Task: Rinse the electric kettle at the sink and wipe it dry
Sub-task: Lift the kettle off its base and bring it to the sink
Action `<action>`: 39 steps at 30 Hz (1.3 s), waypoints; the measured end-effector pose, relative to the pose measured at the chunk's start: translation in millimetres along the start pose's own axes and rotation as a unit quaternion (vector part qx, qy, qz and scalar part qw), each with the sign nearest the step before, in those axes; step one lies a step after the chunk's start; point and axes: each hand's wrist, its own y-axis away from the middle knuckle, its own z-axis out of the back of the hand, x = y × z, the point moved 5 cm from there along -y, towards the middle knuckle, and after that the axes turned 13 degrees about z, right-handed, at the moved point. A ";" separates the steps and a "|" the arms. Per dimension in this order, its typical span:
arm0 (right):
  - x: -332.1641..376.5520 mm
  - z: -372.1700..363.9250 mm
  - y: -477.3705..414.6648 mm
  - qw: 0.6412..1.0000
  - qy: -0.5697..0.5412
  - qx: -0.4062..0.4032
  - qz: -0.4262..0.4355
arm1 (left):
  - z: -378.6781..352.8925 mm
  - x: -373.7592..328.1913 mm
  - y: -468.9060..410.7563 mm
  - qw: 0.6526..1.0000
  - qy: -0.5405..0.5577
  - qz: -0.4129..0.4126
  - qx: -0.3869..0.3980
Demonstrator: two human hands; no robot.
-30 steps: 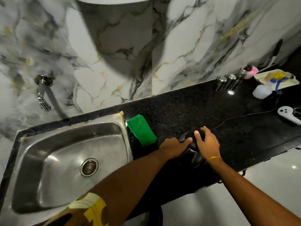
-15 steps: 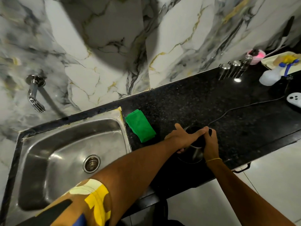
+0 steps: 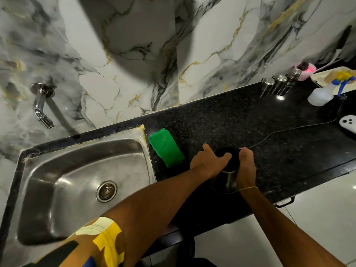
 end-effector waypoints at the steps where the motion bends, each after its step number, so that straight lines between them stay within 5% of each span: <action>1: 13.8 -3.5 3.7 1.000 0.012 -0.002 0.010 | 6.1 0.6 -0.5 1.000 0.008 -0.009 -0.009; 13: 103.8 -101.1 34.1 0.995 0.049 0.038 0.074 | 116.4 57.6 -11.4 0.992 0.053 -0.033 -0.108; 29: 150.7 -360.2 174.6 0.961 -0.056 0.241 0.124 | 292.4 311.4 -30.2 0.978 0.099 0.041 -0.182; 39: 149.6 -497.4 223.5 0.918 -0.166 0.347 -0.097 | 350.6 444.4 -70.5 0.969 0.188 0.007 -0.162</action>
